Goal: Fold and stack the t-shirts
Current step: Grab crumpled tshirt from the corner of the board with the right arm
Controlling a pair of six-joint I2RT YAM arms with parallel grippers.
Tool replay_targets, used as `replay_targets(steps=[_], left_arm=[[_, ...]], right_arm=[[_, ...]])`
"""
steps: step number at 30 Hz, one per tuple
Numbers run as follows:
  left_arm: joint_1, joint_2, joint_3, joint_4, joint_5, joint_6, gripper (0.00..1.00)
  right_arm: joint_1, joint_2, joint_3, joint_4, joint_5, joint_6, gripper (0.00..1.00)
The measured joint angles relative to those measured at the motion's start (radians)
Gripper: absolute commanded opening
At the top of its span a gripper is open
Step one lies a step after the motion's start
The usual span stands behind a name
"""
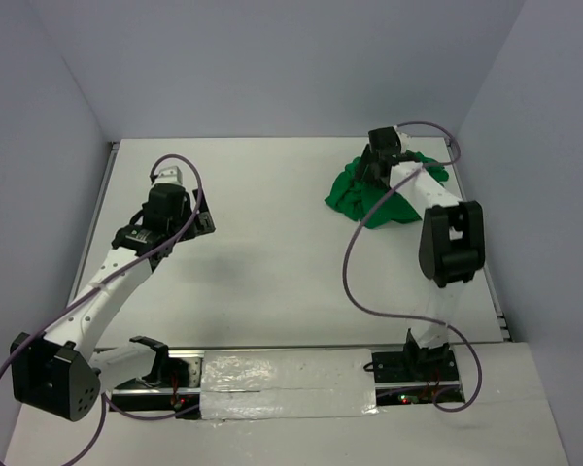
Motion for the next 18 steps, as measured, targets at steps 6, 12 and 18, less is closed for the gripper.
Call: replay_targets(steps=[6,12,18], left_arm=[[-0.003,-0.031,0.002,-0.034,-0.017,0.0,0.99],[-0.004,-0.058,0.002,-0.047,-0.026,-0.003,0.99],[-0.004,-0.057,0.007,-0.058,-0.049,-0.034,0.99]], right_arm=[[-0.053,0.272,0.232,-0.073,-0.013,0.012,0.27],[-0.043,0.243,0.179,-0.08,-0.033,0.025,0.0],[0.068,-0.022,0.2,-0.128,-0.079,-0.022,0.0]])
